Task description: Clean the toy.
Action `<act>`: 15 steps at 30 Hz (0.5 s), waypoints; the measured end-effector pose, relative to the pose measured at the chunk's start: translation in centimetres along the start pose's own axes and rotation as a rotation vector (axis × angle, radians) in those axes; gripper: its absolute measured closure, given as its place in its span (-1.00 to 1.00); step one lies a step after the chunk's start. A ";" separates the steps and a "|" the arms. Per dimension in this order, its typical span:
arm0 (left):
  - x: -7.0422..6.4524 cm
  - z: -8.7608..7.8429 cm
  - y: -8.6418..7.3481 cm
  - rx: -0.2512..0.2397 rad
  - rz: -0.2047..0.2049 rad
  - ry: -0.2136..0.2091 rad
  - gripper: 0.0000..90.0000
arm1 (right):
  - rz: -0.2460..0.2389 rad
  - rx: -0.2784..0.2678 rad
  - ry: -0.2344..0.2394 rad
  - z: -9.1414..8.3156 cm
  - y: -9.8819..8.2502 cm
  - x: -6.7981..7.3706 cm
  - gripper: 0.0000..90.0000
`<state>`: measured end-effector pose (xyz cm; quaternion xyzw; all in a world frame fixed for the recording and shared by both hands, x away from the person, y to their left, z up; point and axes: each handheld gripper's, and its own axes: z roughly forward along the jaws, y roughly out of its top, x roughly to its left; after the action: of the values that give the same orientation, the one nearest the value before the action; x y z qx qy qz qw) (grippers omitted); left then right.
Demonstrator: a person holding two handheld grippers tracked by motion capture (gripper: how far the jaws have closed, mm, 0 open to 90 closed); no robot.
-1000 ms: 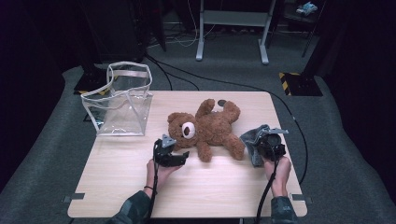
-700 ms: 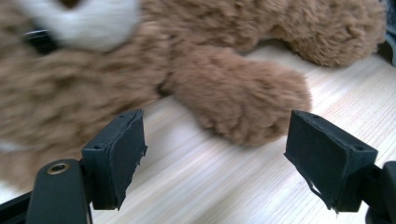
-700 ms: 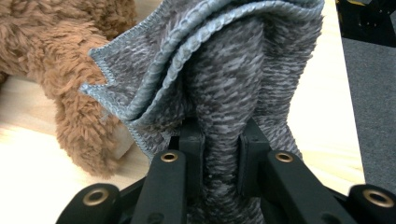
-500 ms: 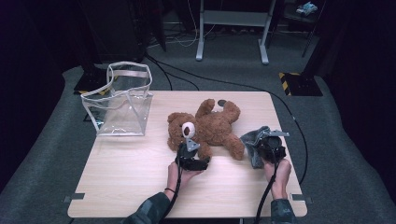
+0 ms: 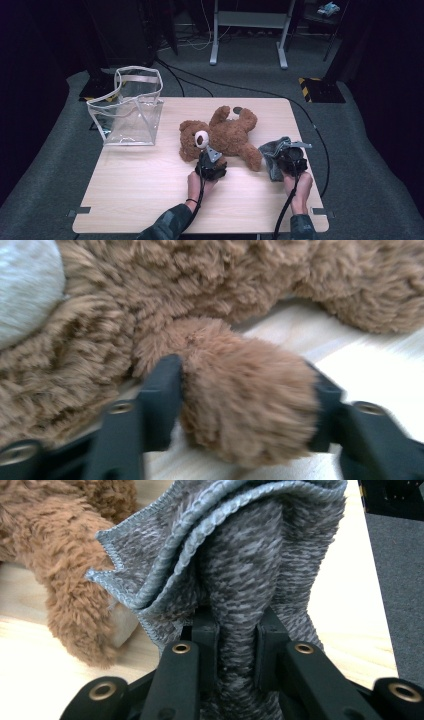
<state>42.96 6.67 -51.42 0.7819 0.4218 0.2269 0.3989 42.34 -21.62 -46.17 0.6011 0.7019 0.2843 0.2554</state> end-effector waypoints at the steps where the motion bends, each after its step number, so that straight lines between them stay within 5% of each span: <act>1: 0.3 -0.1 0.1 -0.009 0.011 -0.004 0.43 | 0.002 0.001 0.001 0.0 -0.1 -0.1 0.69; 15: 2.5 -1.6 2.3 -0.063 0.075 -0.065 0.65 | 0.011 0.001 -0.008 0.0 -0.3 -0.4 0.69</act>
<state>44.27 8.68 -48.57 0.7914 0.3717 0.2295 0.4277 42.17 -22.09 -46.40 0.6061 0.6977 0.2830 0.2563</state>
